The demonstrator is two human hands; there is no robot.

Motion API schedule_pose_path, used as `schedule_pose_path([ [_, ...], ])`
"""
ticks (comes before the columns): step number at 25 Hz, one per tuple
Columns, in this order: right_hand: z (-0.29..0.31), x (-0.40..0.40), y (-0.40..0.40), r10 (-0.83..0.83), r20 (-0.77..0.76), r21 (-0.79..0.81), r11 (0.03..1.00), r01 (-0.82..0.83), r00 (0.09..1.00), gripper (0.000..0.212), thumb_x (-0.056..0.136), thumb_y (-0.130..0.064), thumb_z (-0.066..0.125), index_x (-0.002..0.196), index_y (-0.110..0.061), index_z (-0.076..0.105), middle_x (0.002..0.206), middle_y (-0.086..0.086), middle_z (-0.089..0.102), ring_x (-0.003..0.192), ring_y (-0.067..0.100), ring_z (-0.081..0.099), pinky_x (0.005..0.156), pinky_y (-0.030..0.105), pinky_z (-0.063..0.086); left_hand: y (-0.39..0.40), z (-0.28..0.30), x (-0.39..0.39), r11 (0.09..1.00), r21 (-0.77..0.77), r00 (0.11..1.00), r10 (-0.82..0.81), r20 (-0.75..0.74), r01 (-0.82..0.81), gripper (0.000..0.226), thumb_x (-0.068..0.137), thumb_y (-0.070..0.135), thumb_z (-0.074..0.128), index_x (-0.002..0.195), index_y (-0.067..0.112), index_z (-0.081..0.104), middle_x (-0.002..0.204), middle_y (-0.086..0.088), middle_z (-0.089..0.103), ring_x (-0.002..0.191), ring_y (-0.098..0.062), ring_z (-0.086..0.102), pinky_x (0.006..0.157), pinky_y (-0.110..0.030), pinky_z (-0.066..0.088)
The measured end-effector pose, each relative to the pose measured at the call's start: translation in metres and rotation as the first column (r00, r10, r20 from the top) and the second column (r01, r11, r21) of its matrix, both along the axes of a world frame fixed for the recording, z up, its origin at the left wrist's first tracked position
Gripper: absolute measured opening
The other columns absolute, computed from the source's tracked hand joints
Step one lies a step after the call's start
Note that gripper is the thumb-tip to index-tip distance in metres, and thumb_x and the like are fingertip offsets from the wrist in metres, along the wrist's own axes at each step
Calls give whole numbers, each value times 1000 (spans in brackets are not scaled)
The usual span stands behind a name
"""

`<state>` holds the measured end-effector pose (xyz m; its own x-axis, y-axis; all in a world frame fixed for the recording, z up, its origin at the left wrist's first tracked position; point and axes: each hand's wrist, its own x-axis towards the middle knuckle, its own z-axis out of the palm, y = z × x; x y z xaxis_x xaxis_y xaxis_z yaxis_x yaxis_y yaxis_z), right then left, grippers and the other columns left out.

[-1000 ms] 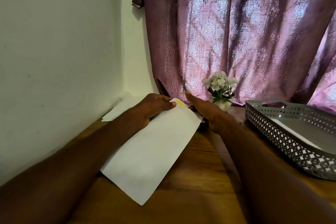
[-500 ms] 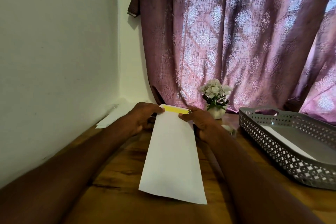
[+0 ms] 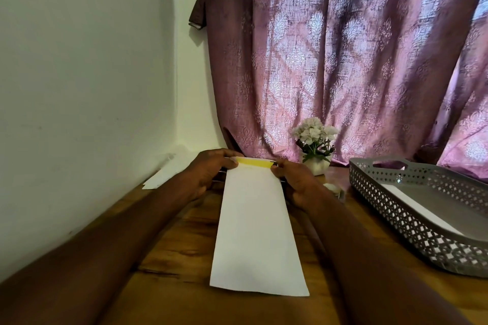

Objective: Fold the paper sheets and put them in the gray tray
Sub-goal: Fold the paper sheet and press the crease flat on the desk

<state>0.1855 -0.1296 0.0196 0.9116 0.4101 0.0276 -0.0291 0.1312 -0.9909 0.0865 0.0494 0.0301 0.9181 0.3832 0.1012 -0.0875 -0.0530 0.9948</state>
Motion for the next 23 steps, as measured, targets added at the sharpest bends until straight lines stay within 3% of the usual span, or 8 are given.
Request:
schedule_pose_path([
  [2, 0, 0, -1, 18, -63, 32, 999, -16, 998, 31, 99, 7, 46, 94, -10, 71, 89, 15, 64, 80, 27, 62, 81, 44, 55, 1, 0, 1, 1000, 1, 1000, 18, -6, -18, 27, 91, 2, 63, 108, 13, 79, 99, -8, 74, 86, -21, 68, 60, -26, 54],
  [7, -1, 3, -6, 29, -136, 45, 999, -23, 990, 33, 100, 0, 38, 98, -9, 69, 97, 13, 65, 81, 24, 62, 74, 34, 53, 9, -2, 1, 996, -39, 997, 81, -11, -82, 27, 89, 4, 60, 104, 10, 82, 111, -13, 76, 92, -25, 67, 64, -29, 55],
  [11, -2, -1, -3, -14, -121, 43, 999, 20, 993, 19, 96, -23, 62, 106, -9, 70, 93, 13, 72, 77, 26, 67, 64, 36, 59, 14, -3, 0, 998, -49, 998, 25, -62, -28, 26, 86, 21, 64, 104, 14, 82, 105, -8, 78, 87, -24, 69, 60, -28, 55],
  [14, -5, -1, 0, -83, -70, 34, 996, 86, 994, 30, 85, -4, 76, 115, -3, 69, 110, 22, 73, 90, 34, 69, 85, 53, 59, 12, -5, 2, 1000, -22, 1000, 6, -27, -7, 22, 83, 27, 79, 101, 16, 83, 102, -8, 80, 88, -24, 74, 60, -26, 57],
  [16, -5, 0, 0, -74, -70, 34, 997, 76, 995, 19, 86, 7, 71, 101, -5, 72, 101, 20, 74, 89, 33, 69, 93, 54, 56, 11, -7, 4, 1000, 8, 1000, 6, 11, -6, 19, 85, 19, 81, 104, 18, 82, 104, -8, 80, 96, -26, 75, 66, -28, 60],
  [18, -1, -2, -1, -50, -71, 39, 998, 53, 996, 21, 90, 9, 67, 90, -12, 72, 90, 14, 73, 81, 28, 68, 92, 50, 56, 11, -8, 5, 1000, -1, 1000, -5, 26, 5, 25, 87, 9, 78, 110, 19, 80, 105, -8, 80, 101, -27, 74, 74, -33, 61],
  [23, -2, -10, 3, 86, -81, 83, 993, -79, 993, 26, 89, -1, 72, 115, 1, 68, 113, 25, 70, 92, 34, 67, 94, 50, 56, 10, -6, 5, 999, -27, 998, -41, 37, 42, 28, 87, 5, 76, 113, 16, 79, 105, -11, 80, 96, -26, 76, 68, -29, 60],
])
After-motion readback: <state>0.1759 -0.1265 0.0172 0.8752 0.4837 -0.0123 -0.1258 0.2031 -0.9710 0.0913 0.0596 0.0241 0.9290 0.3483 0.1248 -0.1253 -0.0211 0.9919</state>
